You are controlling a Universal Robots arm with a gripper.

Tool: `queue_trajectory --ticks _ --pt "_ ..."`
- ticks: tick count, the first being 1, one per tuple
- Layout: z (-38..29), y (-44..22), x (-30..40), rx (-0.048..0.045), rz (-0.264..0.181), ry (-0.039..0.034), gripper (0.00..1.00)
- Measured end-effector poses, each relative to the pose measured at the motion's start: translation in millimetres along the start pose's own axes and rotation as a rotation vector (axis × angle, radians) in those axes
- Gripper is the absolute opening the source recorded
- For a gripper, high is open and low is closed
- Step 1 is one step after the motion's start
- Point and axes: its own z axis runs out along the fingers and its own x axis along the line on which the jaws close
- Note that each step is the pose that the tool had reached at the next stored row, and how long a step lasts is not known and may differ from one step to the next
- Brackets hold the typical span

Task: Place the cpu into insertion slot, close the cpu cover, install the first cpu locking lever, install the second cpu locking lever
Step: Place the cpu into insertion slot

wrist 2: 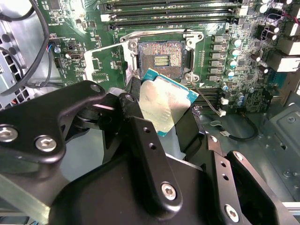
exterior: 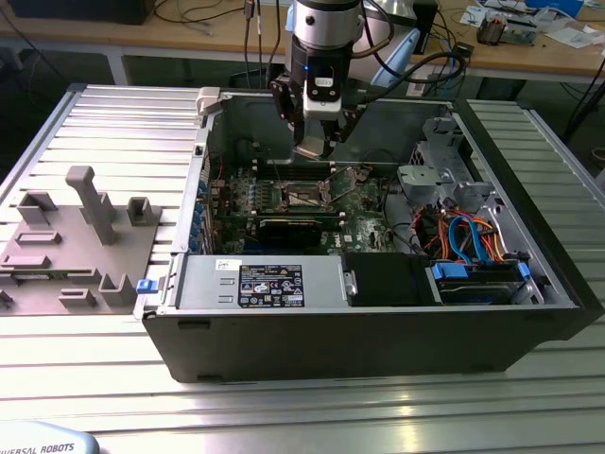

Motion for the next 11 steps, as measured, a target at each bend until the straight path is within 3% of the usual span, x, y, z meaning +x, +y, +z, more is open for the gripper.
queue_trajectory --ticks 11 --pt "0.0 0.0 0.0 -0.0002 0.029 -0.0024 0.54"
